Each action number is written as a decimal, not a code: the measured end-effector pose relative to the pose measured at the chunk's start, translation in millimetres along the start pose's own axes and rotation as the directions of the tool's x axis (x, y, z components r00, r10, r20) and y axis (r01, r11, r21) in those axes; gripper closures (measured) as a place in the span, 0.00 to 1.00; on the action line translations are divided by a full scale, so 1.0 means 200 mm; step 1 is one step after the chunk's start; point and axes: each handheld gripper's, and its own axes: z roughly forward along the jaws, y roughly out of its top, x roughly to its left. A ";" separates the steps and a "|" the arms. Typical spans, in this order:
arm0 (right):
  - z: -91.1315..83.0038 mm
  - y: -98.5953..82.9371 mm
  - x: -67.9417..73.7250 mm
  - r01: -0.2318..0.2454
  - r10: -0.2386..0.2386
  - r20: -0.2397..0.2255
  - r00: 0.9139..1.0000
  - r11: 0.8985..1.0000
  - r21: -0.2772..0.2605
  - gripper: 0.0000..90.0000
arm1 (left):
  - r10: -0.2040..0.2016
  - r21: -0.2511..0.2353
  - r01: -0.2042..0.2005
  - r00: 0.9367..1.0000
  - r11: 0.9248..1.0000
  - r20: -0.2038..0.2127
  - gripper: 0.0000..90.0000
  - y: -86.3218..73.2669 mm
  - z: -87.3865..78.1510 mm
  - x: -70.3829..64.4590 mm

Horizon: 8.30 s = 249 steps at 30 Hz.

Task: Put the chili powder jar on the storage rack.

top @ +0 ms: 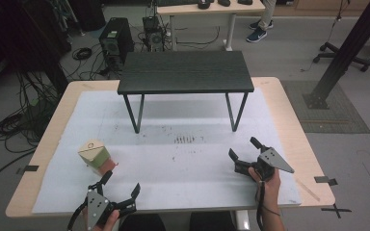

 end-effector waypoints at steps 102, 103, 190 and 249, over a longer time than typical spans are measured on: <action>0.00 0.00 0.00 0.004 -0.004 0.008 1.000 1.000 0.004 0.05 | 0.034 0.033 -0.036 0.999 0.999 0.042 0.00 0.04 0.08 0.57; 0.00 0.00 0.00 0.005 -0.005 0.008 1.000 1.000 0.003 0.05 | 0.036 0.035 -0.037 0.998 0.999 0.045 0.00 0.04 0.09 0.57; 0.00 0.00 -0.01 -0.030 0.030 0.005 1.000 1.000 -0.003 0.05 | 0.042 0.015 -0.042 0.999 0.999 0.029 0.00 0.03 0.17 0.57; 0.00 0.00 0.00 -0.013 0.013 0.008 1.000 1.000 0.000 0.05 | 0.028 0.027 -0.029 0.999 0.999 0.027 0.00 0.03 0.18 0.57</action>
